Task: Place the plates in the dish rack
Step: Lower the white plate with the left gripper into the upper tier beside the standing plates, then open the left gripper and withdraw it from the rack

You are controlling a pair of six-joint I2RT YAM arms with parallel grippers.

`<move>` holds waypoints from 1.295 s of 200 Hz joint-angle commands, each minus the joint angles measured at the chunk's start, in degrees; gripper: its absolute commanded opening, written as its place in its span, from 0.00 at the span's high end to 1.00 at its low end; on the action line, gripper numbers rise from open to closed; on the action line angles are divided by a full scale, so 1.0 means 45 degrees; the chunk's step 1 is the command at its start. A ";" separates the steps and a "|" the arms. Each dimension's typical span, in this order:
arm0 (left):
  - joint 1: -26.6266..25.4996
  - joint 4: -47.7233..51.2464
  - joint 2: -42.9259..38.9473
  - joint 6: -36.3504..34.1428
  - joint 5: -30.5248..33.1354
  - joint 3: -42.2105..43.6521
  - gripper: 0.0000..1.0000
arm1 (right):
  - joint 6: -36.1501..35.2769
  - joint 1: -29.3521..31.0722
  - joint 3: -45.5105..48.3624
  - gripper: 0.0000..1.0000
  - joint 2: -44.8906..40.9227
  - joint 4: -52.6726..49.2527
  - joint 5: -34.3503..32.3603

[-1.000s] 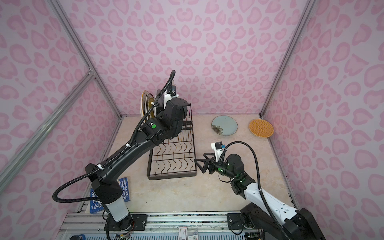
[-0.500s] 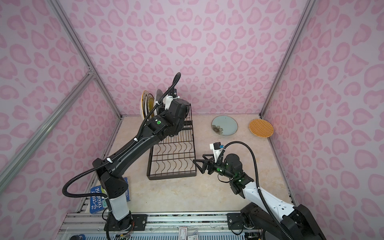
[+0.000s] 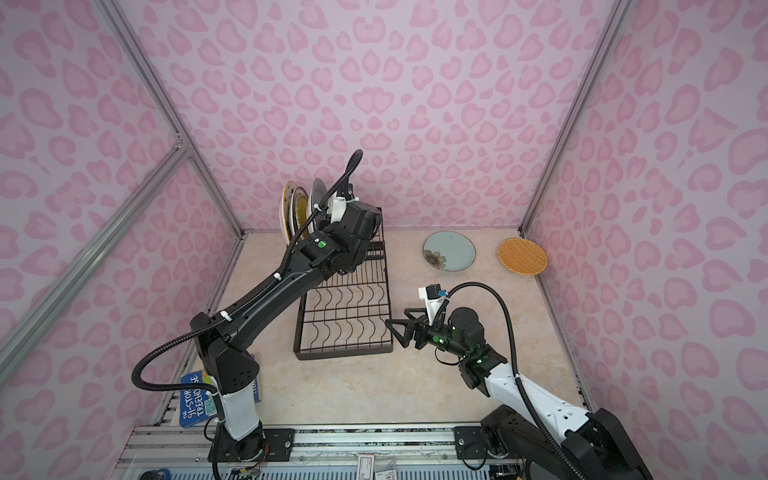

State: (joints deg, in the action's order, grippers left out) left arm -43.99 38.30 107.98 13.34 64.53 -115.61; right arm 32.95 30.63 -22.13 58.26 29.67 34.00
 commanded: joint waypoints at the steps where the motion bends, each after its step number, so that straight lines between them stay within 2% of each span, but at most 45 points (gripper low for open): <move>1: 0.0009 -0.0101 0.0049 0.0379 0.0325 0.0124 0.97 | -0.0179 0.0002 -0.0043 0.03 0.0062 0.0074 -0.0168; 45: 0.0015 0.0312 -0.0027 0.0862 0.0191 0.0212 0.97 | -0.0179 0.0042 -0.0080 0.03 0.0170 0.0067 -0.0176; 122: -0.0007 0.1008 -0.0392 0.1459 -0.0530 0.0234 0.77 | -0.0193 0.0051 -0.0088 0.03 0.0175 0.0016 -0.0202; 204: -0.0376 0.1291 -0.1089 0.1136 -0.0838 -0.0459 0.72 | -0.0286 0.0048 -0.0143 0.03 0.0335 -0.0079 -0.0192; 259: -0.0696 0.1590 -0.2276 0.1302 -0.2107 -0.0541 0.74 | -0.0549 0.0096 -0.0160 0.03 0.0101 -0.0478 -0.0407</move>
State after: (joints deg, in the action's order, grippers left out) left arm -46.94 44.42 100.38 18.74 58.46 -117.23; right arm 31.66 30.87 -22.39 59.00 27.88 32.88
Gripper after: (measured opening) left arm 0.265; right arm 0.975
